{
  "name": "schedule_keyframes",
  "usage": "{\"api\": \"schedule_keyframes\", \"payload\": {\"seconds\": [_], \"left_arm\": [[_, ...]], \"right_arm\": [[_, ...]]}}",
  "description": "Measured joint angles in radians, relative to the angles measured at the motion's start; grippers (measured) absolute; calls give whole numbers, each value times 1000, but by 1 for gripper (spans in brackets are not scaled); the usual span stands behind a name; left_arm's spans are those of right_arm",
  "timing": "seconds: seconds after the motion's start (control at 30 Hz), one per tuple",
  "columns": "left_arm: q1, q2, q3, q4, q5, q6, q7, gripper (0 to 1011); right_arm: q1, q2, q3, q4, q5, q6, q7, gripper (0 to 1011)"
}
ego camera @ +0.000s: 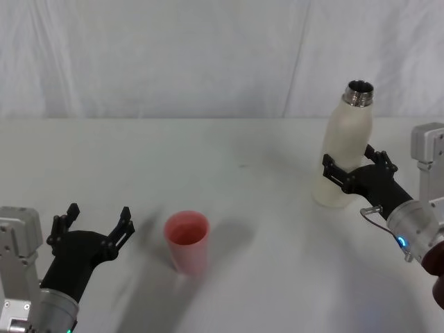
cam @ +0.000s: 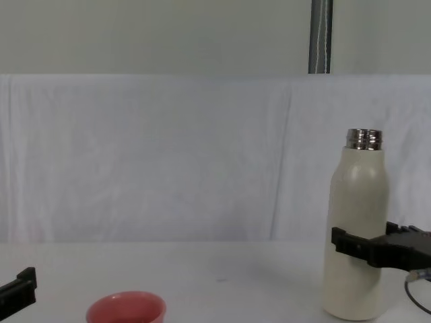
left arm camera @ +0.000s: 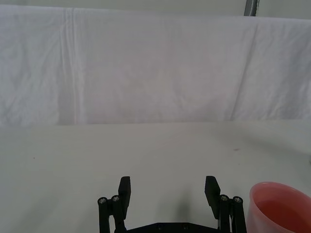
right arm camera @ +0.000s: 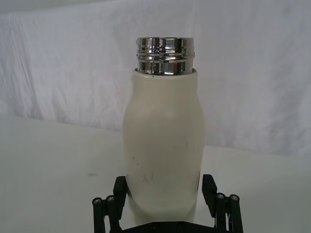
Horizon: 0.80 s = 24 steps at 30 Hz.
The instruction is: Grasp the thermos with one hand and pour water into the cup lid.
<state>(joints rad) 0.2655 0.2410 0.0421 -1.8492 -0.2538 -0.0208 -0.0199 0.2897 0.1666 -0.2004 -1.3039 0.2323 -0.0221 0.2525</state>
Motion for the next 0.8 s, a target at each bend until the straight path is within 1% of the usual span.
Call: {"api": "schedule_keyframes", "payload": {"seconds": [0.27, 0.6, 0.8], "left_arm": [[0, 0, 0, 0, 0, 0, 0, 1001], [0, 0, 0, 0, 0, 0, 0, 1001], [0, 0, 0, 0, 0, 0, 0, 1001]], "right_arm": [[-41, 19, 8, -46, 4, 21, -8, 1001], [-104, 49, 16, -124, 5, 56, -19, 1001], [-137, 57, 18, -166, 3, 62, -25, 1001]]}}
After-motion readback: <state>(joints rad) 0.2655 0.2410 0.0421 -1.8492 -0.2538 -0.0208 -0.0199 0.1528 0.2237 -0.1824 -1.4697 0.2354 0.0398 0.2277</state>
